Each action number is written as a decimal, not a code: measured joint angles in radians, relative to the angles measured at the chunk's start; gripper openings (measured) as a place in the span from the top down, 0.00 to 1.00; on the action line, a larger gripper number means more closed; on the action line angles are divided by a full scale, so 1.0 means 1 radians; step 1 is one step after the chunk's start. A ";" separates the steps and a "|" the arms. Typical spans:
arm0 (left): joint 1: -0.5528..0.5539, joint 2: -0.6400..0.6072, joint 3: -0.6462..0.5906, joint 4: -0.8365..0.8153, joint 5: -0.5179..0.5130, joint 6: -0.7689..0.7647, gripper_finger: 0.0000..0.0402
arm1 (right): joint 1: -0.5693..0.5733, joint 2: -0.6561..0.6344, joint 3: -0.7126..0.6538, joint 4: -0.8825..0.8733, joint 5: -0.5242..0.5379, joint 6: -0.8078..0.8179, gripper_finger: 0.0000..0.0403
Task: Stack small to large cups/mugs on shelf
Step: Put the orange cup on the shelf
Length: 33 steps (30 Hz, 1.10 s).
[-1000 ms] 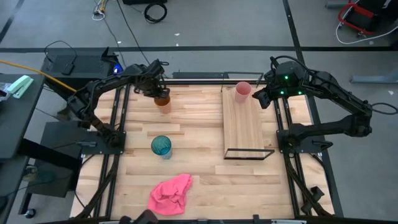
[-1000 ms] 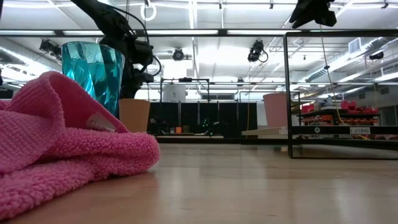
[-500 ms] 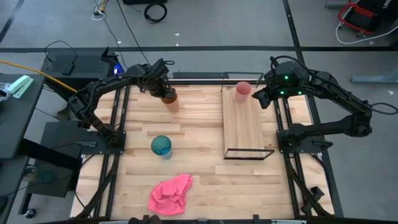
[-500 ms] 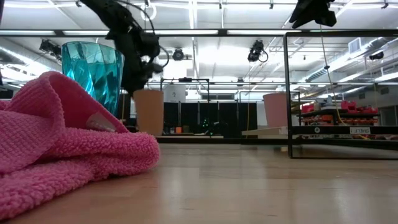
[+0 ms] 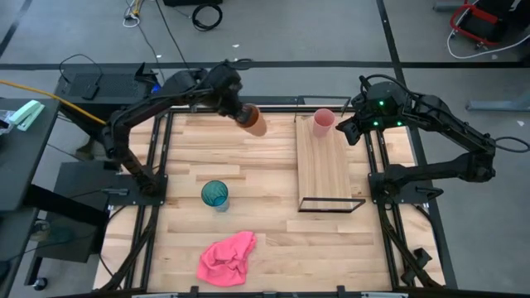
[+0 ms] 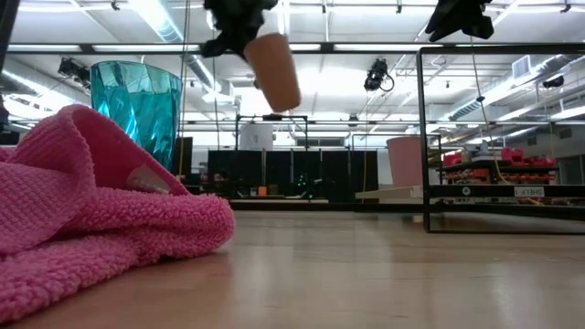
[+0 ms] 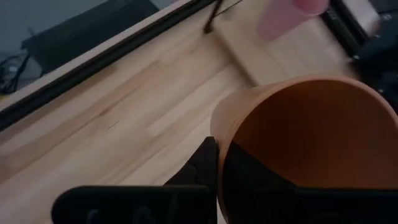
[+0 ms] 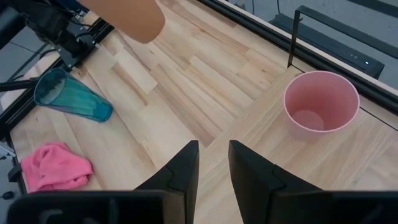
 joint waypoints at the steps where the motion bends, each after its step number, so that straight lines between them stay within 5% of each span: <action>1: -0.018 0.022 0.040 -0.018 -0.004 0.000 0.98 | 0.000 0.000 0.000 0.000 0.000 -0.001 0.76; 15: -0.185 0.436 0.461 -0.240 -0.012 0.066 0.98 | 0.000 0.000 0.000 -0.031 0.000 -0.001 0.76; 33: -0.241 0.626 0.489 -0.105 -0.017 0.059 0.98 | 0.000 0.000 0.000 -0.038 0.000 -0.008 0.76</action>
